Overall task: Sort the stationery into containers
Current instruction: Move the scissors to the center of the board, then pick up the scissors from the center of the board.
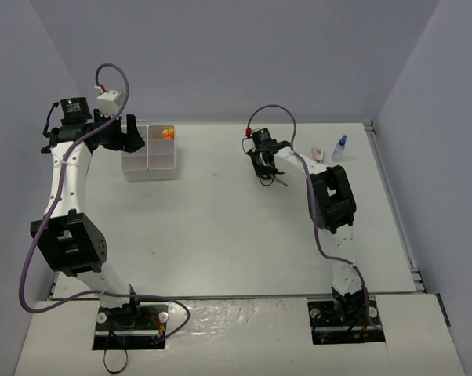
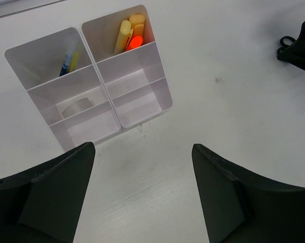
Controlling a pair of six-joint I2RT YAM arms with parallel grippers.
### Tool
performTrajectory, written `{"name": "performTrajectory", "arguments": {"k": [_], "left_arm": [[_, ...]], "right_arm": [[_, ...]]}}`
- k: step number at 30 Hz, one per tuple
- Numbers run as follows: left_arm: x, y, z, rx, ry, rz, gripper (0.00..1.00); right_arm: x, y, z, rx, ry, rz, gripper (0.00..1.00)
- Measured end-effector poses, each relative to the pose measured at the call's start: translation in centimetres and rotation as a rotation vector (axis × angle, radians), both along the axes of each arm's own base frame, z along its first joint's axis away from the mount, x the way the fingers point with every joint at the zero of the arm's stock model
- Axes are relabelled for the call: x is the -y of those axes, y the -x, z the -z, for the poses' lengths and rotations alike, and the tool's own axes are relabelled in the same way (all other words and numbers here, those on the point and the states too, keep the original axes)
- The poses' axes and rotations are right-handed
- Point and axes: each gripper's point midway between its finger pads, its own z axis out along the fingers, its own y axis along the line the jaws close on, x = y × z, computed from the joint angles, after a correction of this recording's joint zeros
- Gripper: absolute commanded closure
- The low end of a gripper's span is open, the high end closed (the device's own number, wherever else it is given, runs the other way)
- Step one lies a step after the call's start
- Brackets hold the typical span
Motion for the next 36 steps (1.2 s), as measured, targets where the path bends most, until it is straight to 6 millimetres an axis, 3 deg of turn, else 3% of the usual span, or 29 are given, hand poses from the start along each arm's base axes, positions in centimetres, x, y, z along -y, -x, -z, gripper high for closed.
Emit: {"name": "performTrajectory", "arguments": {"k": [4,6,17,21,26,36], "left_arm": [[0.1,-0.1,-0.2,0.000,0.008,-0.002,0.26],[0.1,-0.2,-0.4,0.006,0.010,-0.003,0.26],[0.3,-0.5,-2.3,0.048,0.017,0.009,0.26],[0.8,-0.3,-2.5,0.043,0.045,0.015,0.26],[1.5,0.1,-2.8,0.035,0.073,0.031,0.26],[2.2,1.9,-4.7,0.057,0.093,0.042,0.27]], "right_arm": [[-0.1,0.2,0.0,-0.010,-0.011,-0.003,0.91],[-0.2,0.3,0.1,-0.013,-0.015,-0.002,1.00],[-0.4,0.5,0.0,-0.024,-0.027,-0.009,1.00],[-1.0,1.8,-0.5,-0.036,-0.037,-0.045,1.00],[-3.0,3.7,-3.3,0.013,-0.090,-0.106,1.00],[-6.0,3.7,-10.3,0.187,-0.225,-0.181,1.00]]}}
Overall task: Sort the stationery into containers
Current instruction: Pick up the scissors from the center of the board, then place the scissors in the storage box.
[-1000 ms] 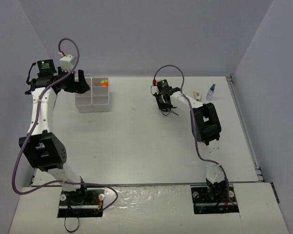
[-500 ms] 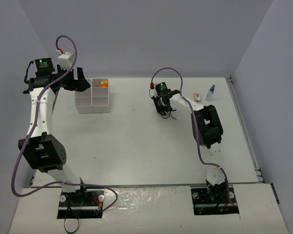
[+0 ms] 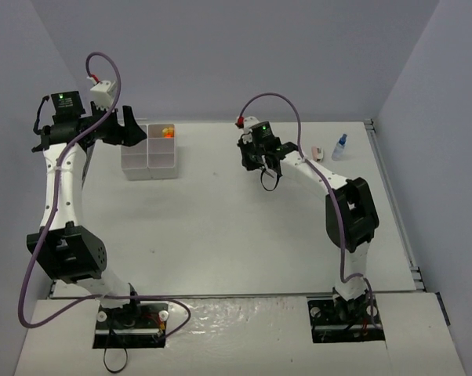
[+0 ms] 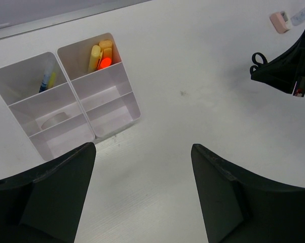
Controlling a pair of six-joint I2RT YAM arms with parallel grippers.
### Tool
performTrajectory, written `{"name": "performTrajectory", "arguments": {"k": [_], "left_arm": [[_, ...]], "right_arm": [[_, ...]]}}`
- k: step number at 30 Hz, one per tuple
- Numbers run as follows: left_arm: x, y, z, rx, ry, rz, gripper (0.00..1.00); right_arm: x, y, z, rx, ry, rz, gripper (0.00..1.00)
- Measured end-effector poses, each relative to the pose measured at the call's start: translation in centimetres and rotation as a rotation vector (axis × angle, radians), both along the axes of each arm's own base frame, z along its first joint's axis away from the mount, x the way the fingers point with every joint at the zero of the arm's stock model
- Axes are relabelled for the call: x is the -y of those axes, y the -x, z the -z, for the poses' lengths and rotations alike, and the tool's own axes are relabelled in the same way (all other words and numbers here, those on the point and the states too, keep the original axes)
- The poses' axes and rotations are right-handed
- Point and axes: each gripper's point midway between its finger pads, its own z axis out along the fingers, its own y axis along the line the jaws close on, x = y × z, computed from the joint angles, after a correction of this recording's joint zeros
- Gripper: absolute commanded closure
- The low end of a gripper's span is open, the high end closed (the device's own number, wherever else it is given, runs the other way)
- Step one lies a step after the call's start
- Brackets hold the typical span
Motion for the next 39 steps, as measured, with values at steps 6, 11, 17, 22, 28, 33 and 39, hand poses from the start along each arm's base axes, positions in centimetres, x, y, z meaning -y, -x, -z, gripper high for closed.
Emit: {"name": "performTrajectory", "arguments": {"k": [6,11,17,22,28,33,39], "left_arm": [[1.3,2.1,-2.2,0.024,0.092,-0.028,0.27],[2.7,4.5,-5.3,0.106,0.202,-0.051,0.26],[3.7,7.5,-7.1,0.165,0.322,-0.109,0.27],[4.1,7.6,-5.9,0.126,0.376,-0.145,0.27],[6.9,7.9,-2.8,0.052,0.365,-0.097,0.27],[7.6,7.7,-1.5,0.029,0.343,-0.103,0.34],[7.8,7.0,-1.0,0.023,0.336,-0.112,0.51]], "right_arm": [[-7.3,3.2,-7.0,0.148,-0.124,-0.179,1.00],[-15.6,8.0,-14.3,0.266,-0.284,-0.405,1.00],[-19.6,11.7,-18.9,0.330,-0.382,-0.534,1.00],[-20.6,13.2,-19.0,0.326,-0.390,-0.566,1.00],[-21.4,14.3,-19.7,0.333,-0.403,-0.591,1.00],[-21.8,14.8,-20.4,0.344,-0.413,-0.600,1.00],[-21.8,14.7,-20.3,0.344,-0.411,-0.596,1.00]]}}
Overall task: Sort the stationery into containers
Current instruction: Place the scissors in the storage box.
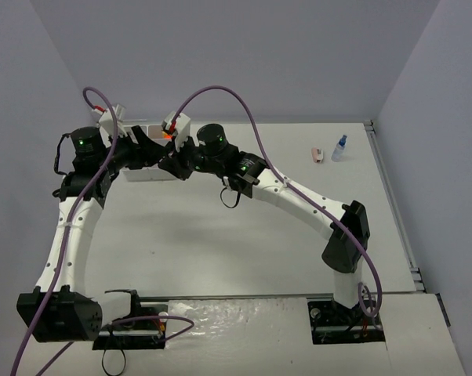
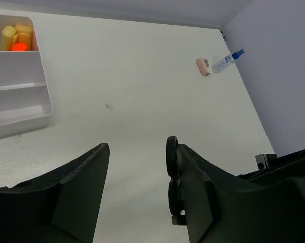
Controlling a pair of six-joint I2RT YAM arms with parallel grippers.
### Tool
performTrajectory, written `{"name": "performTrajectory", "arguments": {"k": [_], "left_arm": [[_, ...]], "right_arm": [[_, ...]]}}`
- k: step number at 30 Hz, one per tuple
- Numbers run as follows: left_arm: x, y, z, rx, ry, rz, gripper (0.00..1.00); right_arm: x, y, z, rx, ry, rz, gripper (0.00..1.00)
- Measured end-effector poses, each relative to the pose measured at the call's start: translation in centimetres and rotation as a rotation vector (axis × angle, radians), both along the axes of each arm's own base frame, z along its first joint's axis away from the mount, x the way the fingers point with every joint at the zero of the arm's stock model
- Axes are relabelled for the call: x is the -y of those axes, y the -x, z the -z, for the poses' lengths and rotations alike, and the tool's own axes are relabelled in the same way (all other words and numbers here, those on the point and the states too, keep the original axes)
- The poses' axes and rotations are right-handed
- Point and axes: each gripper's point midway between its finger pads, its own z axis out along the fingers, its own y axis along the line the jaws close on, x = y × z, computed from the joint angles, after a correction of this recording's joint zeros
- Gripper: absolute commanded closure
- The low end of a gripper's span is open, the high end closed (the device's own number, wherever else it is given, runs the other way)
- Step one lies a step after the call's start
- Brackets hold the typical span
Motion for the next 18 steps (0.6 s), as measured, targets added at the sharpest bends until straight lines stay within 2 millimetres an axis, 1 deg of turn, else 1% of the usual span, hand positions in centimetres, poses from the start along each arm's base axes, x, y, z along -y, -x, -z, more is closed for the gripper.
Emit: {"name": "performTrajectory", "arguments": {"k": [1,5,9,13,14,16,18], "left_arm": [[0.1,-0.1,0.1,-0.004,0.000,0.001,0.53],[0.3,-0.1,0.4,-0.013,0.004,0.009,0.53],[0.5,-0.2,0.5,-0.020,0.010,0.012,0.61],[0.6,-0.3,0.7,-0.032,0.020,0.019,0.75],[0.9,-0.2,0.8,-0.039,0.027,0.024,0.80],[1.5,-0.1,0.8,-0.047,0.038,0.041,0.87],[1.9,0.0,0.8,-0.053,0.047,0.053,0.96]], "right_arm": [[0.0,0.0,0.0,0.000,0.000,0.001,1.00],[0.0,-0.1,0.1,0.000,0.002,0.005,1.00],[0.0,-0.1,0.2,-0.001,0.004,0.006,1.00],[-0.1,-0.2,0.4,-0.004,0.008,0.007,1.00],[-0.1,-0.2,0.5,-0.005,0.009,0.007,1.00],[0.0,-0.2,0.7,-0.008,0.014,0.008,1.00],[0.0,-0.2,0.8,-0.012,0.019,0.008,1.00]]}}
